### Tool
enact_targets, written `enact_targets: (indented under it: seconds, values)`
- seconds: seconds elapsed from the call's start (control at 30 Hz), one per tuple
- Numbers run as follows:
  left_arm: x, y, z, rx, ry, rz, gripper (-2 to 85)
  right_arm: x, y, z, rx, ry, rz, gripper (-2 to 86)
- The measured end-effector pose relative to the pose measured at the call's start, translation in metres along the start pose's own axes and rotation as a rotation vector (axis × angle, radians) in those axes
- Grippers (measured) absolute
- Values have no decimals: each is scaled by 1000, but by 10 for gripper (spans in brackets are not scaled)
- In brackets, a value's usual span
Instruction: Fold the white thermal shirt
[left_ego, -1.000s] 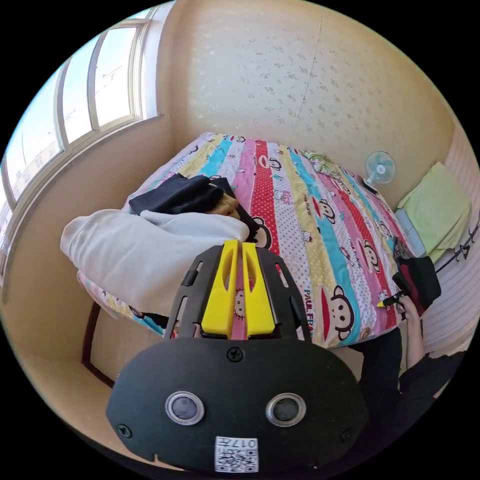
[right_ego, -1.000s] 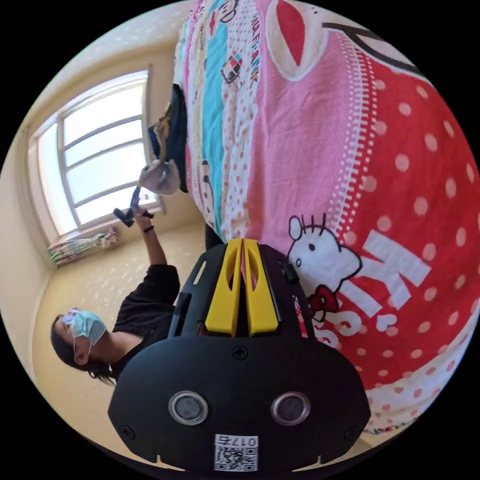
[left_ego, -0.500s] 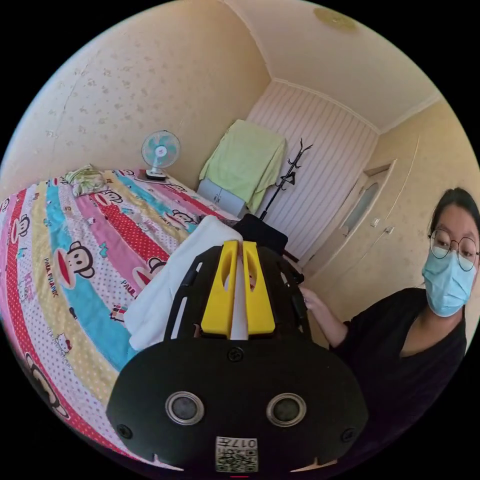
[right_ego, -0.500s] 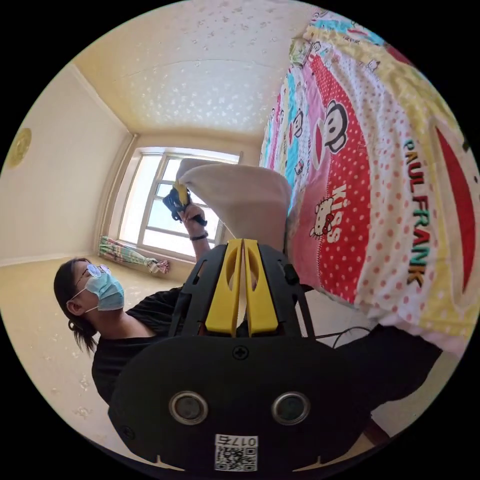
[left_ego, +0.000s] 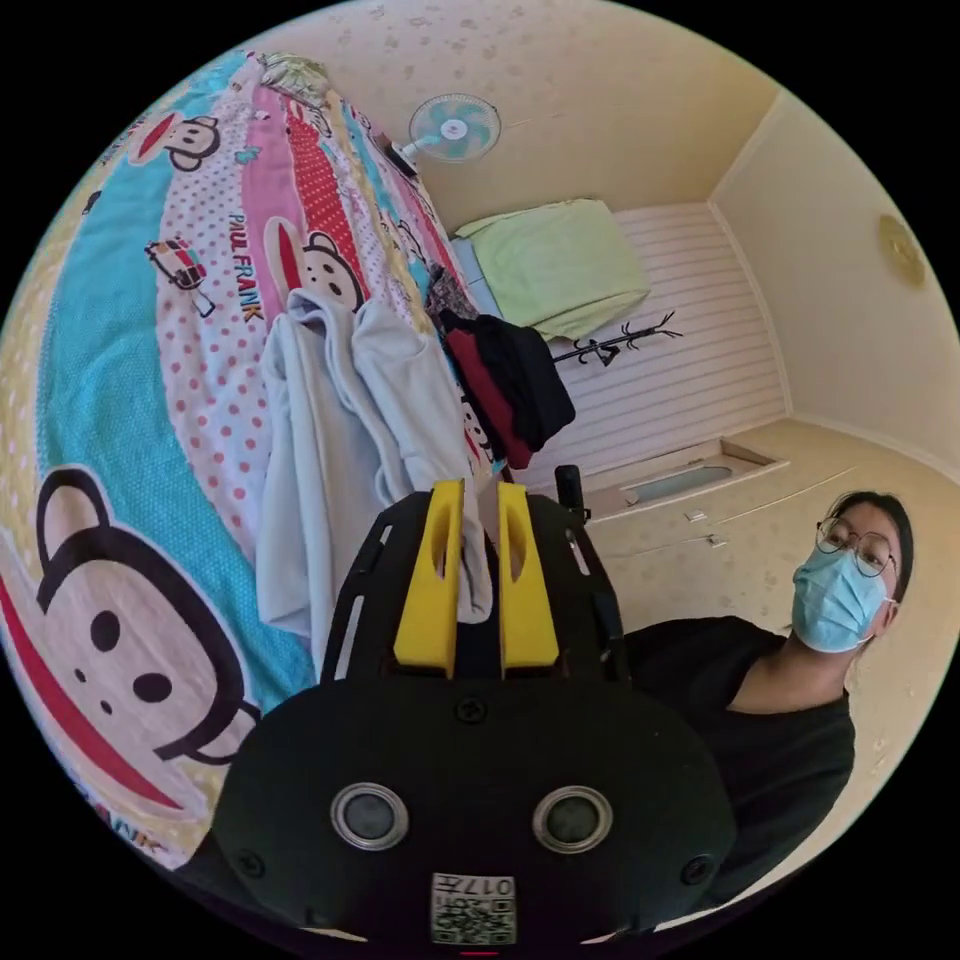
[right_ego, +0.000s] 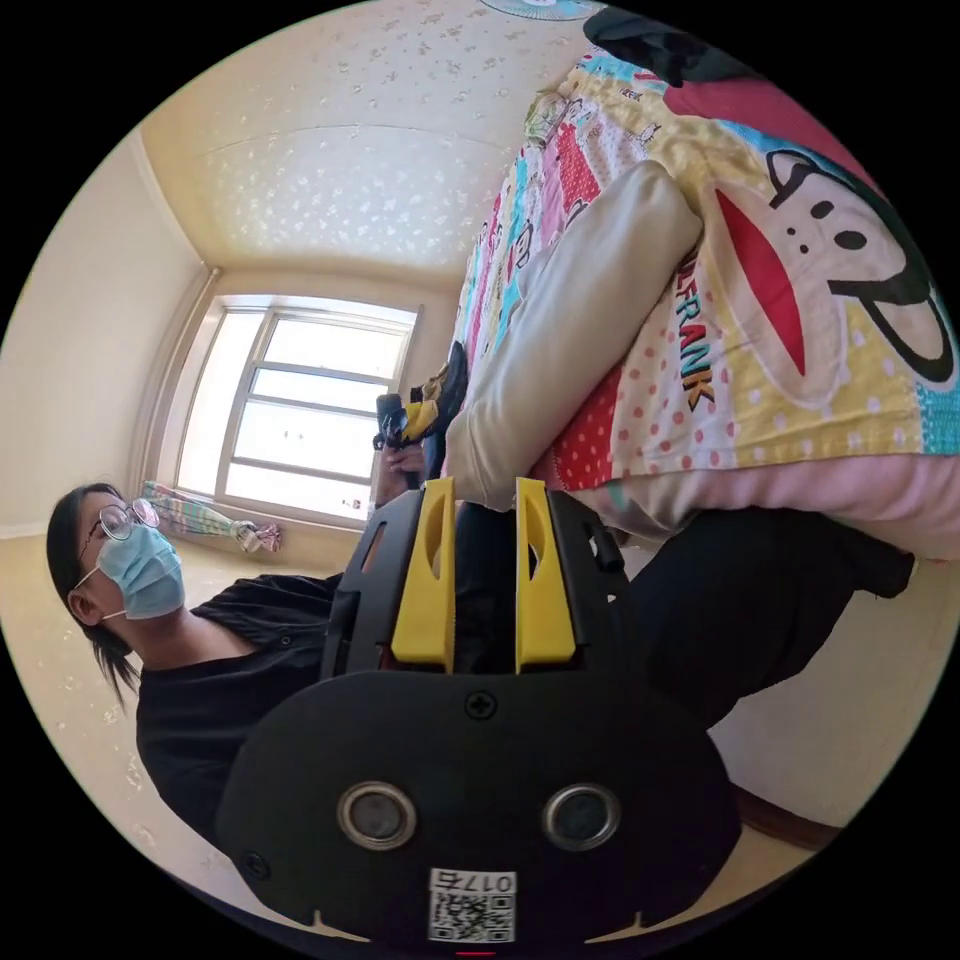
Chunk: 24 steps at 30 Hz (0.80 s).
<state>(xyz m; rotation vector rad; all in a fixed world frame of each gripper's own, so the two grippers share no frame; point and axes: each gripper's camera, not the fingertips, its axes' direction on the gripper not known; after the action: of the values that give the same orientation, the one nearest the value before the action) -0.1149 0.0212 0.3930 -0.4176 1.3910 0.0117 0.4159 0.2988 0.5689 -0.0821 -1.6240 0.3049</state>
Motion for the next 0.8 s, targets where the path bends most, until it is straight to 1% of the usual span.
enact_targets:
  seconds: [0.03, 0.1, 0.13, 0.2, 0.27, 0.3, 0.33, 0.4, 0.43, 0.5, 0.57, 0.63, 0.73, 0.8]
  values:
    - [4, -1, 2, -16, -57, 21, 64, 3, 2, 1, 10, -42, -4, 96]
    - [21, -17, 20, -124, -235, 135, 65, 3, 7, 1, 41, -102, -25, 96]
    - [25, -23, 27, -163, -263, 170, 65, 1, 10, 1, 52, -124, -44, 94]
    - [39, -46, 59, -301, -373, 288, 61, -4, 15, 0, 44, -130, -56, 92]
    - [41, -63, 85, -366, -448, 328, 61, -9, 22, -1, 28, -118, -55, 95]
    - [37, -74, 103, -397, -441, 324, 66, -12, 27, -4, 26, -109, -53, 100]
    - [33, -79, 111, -412, -411, 313, 69, -15, 34, -8, 24, -107, -54, 104]
    - [14, -96, 138, -425, -187, 231, 75, -18, 45, -16, 28, -114, -54, 108]
    - [8, -100, 143, -410, -125, 205, 75, -19, 54, -23, 42, -116, -52, 110]
    - [-10, -109, 162, -338, 58, 123, 67, -22, 66, -34, 51, -105, -54, 112]
    - [-12, -115, 179, -286, 127, 111, 56, -25, 75, -42, 51, -67, -59, 115]
    - [-2, -126, 202, -267, 155, 135, 43, -32, 85, -47, 57, -1, -70, 121]
    - [24, -149, 254, -326, 146, 197, 30, -38, 92, -48, 85, 50, -75, 129]
    - [49, -163, 306, -424, 161, 248, 15, -41, 95, -48, 108, 57, -76, 136]
